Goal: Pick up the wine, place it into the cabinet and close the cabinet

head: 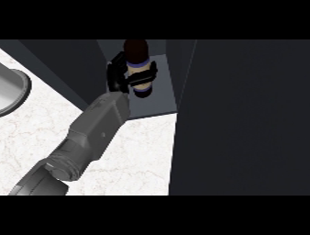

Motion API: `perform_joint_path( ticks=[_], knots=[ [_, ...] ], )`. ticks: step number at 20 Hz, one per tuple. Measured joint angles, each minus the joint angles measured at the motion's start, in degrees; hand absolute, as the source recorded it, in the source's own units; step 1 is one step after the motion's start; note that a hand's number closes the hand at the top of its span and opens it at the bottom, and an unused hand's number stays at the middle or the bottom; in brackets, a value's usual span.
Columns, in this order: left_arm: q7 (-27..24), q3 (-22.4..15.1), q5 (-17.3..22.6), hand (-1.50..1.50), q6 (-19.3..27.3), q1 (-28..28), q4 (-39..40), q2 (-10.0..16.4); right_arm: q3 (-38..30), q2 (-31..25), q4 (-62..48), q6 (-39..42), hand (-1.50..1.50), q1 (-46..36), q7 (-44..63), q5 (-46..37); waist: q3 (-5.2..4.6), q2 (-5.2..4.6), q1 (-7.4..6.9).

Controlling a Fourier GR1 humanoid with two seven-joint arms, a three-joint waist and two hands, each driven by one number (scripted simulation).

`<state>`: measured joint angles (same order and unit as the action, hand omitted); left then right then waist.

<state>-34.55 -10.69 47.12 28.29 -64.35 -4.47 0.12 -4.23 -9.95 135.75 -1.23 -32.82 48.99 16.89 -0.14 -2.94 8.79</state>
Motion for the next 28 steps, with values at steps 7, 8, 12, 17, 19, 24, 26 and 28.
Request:
perform_joint_path(
  ticks=[7, 8, 12, 17, 19, 24, 26, 28],
  knots=[
    [-0.1, -1.3, -1.9, 1.5, 2.6, -1.6, 2.7, 0.9, 0.0, -0.1, 0.0, 0.5, -1.5, 0.4, -0.3, 0.1, 0.04, -0.23, -0.15],
    [-0.3, -2.2, -2.9, 1.5, 3.4, -1.5, 3.0, 1.3, 0.0, -0.1, 0.0, 0.6, -1.5, 0.3, -0.3, 0.1, 0.05, -0.2, -0.25],
    [0.0, -5.2, -6.0, 1.5, 7.4, -2.2, 3.9, 2.8, 0.2, -0.1, 0.0, 0.9, -1.5, 0.3, -0.5, 0.2, 0.09, -0.38, -0.04],
    [0.4, -7.4, -8.4, 1.5, 11.7, -1.2, 4.3, 4.2, -0.2, 0.0, -0.1, 1.1, -1.5, -0.2, -0.7, 0.4, 0.1, -0.78, 0.45],
    [1.3, -7.9, -9.0, 1.5, 13.2, -0.9, 4.3, 4.5, 0.0, 0.0, 0.0, 1.1, -1.5, -0.1, -0.5, 0.5, 0.1, -0.76, 0.76],
    [2.5, -9.3, -10.5, 1.5, 15.0, -0.3, 3.5, 4.9, 0.2, 0.0, 0.0, 1.4, -1.5, -0.3, -0.6, 0.6, 0.07, -0.93, 1.21],
    [3.2, -10.0, -11.3, -1.5, 14.7, -0.1, 3.5, 5.1, 0.4, 0.0, 0.0, 1.7, -1.5, -0.4, -0.8, 0.6, 0.06, -1.09, 1.47],
    [3.7, -10.0, -11.2, -1.5, 13.6, -0.2, 3.5, 5.2, 0.7, 0.2, -0.1, 1.7, -1.5, -0.4, -1.0, 0.6, 0.02, -1.14, 1.38]
  ],
)
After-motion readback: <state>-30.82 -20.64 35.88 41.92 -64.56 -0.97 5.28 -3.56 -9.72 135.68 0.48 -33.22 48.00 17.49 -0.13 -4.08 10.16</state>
